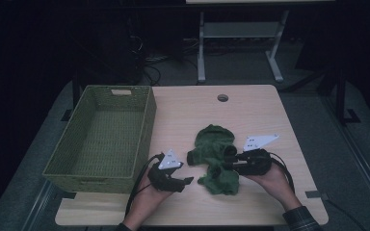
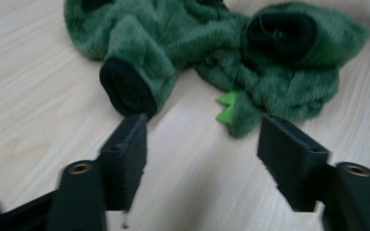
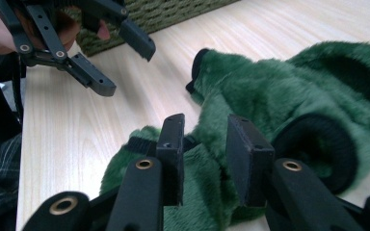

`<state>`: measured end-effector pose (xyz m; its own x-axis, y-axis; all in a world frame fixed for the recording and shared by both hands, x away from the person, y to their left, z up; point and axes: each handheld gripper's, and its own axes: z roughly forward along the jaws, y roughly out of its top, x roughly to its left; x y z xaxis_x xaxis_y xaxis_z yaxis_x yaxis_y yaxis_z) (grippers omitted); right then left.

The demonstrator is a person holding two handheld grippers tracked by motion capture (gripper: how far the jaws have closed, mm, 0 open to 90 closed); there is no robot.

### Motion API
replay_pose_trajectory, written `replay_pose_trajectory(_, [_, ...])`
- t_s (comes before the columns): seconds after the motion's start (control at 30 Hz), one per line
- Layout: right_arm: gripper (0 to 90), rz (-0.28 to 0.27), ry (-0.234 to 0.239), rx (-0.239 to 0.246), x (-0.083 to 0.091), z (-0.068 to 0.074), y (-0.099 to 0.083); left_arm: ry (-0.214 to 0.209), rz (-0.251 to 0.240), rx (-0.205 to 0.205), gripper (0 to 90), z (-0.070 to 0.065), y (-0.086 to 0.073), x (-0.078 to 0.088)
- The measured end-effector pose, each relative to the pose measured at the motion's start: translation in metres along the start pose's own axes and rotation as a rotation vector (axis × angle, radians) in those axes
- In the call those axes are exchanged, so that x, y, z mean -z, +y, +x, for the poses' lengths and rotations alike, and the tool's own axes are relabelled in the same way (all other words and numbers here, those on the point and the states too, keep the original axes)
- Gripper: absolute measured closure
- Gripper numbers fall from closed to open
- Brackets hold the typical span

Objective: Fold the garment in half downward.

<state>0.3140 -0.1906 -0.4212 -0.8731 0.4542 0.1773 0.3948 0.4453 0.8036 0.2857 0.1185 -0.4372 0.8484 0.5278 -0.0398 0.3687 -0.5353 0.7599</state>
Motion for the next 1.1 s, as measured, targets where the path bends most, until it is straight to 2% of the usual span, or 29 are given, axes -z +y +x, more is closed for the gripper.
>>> replay_pose_trajectory(0.23, [67.0, -0.028, -0.021, -0.005, 0.007, -0.01, 0.01, -0.01, 0.003, -0.005, 51.3, 0.012, 0.022, -0.007])
replay_pose_trajectory(0.37, [67.0, -0.044, -0.043, 0.004, 0.011, -0.017, 0.021, 0.006, 0.001, -0.008, 54.7, 0.02, 0.037, -0.014])
replay_pose_trajectory(0.53, [67.0, -0.068, -0.083, -0.014, 0.013, -0.033, 0.033, 0.023, -0.017, 0.003, 56.5, 0.035, 0.052, -0.022])
replay_pose_trajectory(0.73, [66.3, -0.056, -0.138, -0.054, 0.009, -0.06, 0.042, 0.057, -0.038, 0.042, 56.2, 0.061, 0.069, -0.037])
replay_pose_trajectory(0.77, [66.3, -0.056, -0.138, -0.054, 0.009, -0.06, 0.042, 0.057, -0.038, 0.042, 55.8, 0.061, 0.069, -0.037])
replay_pose_trajectory(0.8, [65.7, -0.058, -0.16, -0.072, 0.006, -0.071, 0.043, 0.064, -0.044, 0.064, 54.9, 0.073, 0.072, -0.044])
replay_pose_trajectory(0.83, [64.8, -0.042, -0.166, -0.083, 0.004, -0.076, 0.044, 0.066, -0.043, 0.075, 53.8, 0.077, 0.073, -0.047])
replay_pose_trajectory(0.93, [64.7, -0.027, -0.196, -0.096, -0.003, -0.089, 0.044, 0.067, -0.027, 0.098, 50.2, 0.09, 0.074, -0.058])
replay_pose_trajectory(1.0, [64.6, -0.02, -0.193, -0.111, -0.01, -0.097, 0.041, 0.057, -0.016, 0.116, 48.6, 0.096, 0.072, -0.065])
replay_pose_trajectory(1.03, [64.5, 0.001, -0.188, -0.127, -0.014, -0.1, 0.04, 0.052, -0.002, 0.117, 47.7, 0.099, 0.07, -0.068])
replay_pose_trajectory(1.1, [64.5, 0.021, -0.186, -0.13, -0.023, -0.105, 0.038, 0.043, 0.02, 0.14, 47.5, 0.103, 0.065, -0.076])
